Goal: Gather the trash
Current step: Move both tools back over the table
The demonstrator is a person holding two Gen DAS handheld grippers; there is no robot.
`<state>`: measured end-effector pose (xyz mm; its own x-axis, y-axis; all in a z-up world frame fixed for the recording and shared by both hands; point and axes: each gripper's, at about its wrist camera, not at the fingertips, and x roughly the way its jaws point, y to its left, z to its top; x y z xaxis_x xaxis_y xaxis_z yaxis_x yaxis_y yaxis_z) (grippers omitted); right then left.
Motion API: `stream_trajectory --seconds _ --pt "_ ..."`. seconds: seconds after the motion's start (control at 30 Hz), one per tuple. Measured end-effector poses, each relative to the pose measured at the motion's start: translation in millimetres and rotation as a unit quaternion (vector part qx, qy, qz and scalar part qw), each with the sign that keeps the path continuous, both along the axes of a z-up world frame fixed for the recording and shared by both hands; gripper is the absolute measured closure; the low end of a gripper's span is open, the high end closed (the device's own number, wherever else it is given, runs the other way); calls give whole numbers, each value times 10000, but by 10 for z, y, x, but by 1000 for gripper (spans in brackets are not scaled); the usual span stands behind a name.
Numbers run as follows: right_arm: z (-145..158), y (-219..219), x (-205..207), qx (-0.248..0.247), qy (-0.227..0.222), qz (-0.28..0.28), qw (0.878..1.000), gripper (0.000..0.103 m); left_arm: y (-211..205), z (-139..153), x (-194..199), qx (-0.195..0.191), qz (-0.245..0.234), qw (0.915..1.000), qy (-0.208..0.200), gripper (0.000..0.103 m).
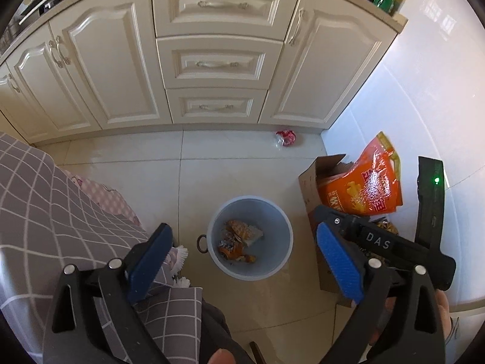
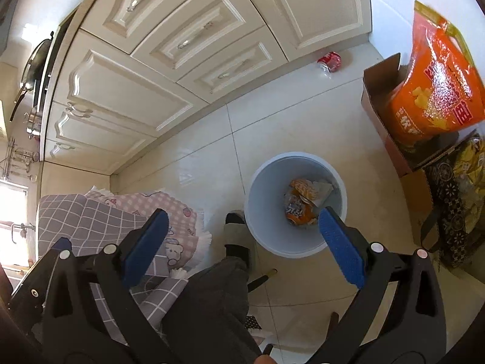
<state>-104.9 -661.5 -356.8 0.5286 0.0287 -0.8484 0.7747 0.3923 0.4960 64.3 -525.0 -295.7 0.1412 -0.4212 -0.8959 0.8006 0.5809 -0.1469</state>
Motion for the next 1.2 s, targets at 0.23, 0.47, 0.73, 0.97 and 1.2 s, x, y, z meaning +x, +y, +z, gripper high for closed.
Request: stream_trajectory --seconds 0.23,0.47,0.73,0.97,1.2 --pt "407 130 47 -316 -210 69 9993 6 239 377 -12 -346 80 9992 -194 9" --pt "908 349 170 -676 -492 293 9961 6 604 776 -21 -692 232 9961 -494 9" --pt "1568 766 370 -1195 -904 699 9862 6 1186 1306 2 -1095 465 9877 -1011 9" --pt "2032 1240 622 -1516 -1263 1186 9731 6 1810 1749 29 -1327 816 9744 -1622 9" --pt "2457 1819 898 -1850 -1606 1701 9545 6 2472 2050 105 -1557 1240 9617 -1883 9"
